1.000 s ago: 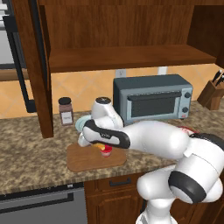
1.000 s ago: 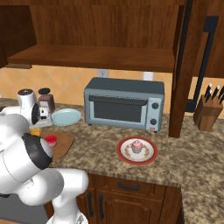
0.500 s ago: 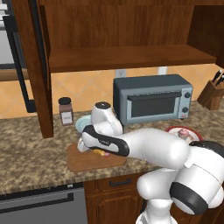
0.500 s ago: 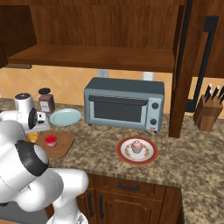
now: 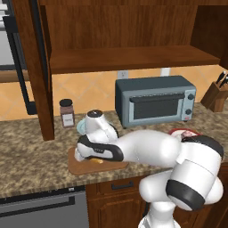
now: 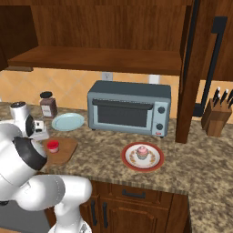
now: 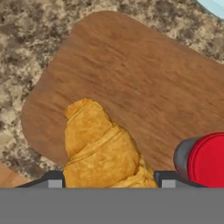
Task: From the different types of pastries on the counter, select a croissant and place it on the cutting board. Then retrieve a jar of jam from the cabinet and place it alongside the croissant on the cutting board.
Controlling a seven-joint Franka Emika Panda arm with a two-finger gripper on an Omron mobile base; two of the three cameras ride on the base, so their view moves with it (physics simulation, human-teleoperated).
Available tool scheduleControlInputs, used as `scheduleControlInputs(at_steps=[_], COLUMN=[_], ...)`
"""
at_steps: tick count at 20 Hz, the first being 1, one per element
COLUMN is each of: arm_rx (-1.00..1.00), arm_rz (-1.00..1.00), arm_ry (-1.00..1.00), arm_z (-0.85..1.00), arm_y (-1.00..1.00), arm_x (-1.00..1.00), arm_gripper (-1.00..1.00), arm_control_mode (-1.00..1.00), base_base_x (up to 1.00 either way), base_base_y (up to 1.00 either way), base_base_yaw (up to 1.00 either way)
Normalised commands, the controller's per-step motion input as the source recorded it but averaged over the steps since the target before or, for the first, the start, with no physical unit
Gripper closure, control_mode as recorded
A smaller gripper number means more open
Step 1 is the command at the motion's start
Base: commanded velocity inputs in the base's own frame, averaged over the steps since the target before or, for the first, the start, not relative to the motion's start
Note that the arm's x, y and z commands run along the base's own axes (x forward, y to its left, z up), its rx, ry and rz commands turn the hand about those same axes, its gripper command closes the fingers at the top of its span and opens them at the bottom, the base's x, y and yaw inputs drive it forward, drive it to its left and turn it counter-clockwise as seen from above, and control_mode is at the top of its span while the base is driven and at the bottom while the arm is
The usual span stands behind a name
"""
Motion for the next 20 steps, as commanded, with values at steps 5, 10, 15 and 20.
scheduleControlInputs(at_steps=[5, 10, 15, 20], arm_rx=[-0.12, 0.07, 0.03, -0.07], arm_rz=[0.0, -0.01, -0.01, 0.0], arm_ry=[0.0, 0.01, 0.0, -0.03], arm_z=[-0.39, 0.0, -0.17, -0.7], arm_y=[0.08, -0.03, -0.01, 0.01], arm_x=[0.05, 0.49, 0.47, 0.0], arm_gripper=[1.0, 1.0, 1.0, 1.0], arm_control_mode=[-1.0, -1.0, -1.0, -1.0], base_base_x=[0.0, 0.0, 0.0, 0.0], base_base_y=[0.0, 0.0, 0.0, 0.0], base_base_yaw=[0.0, 0.0, 0.0, 0.0])
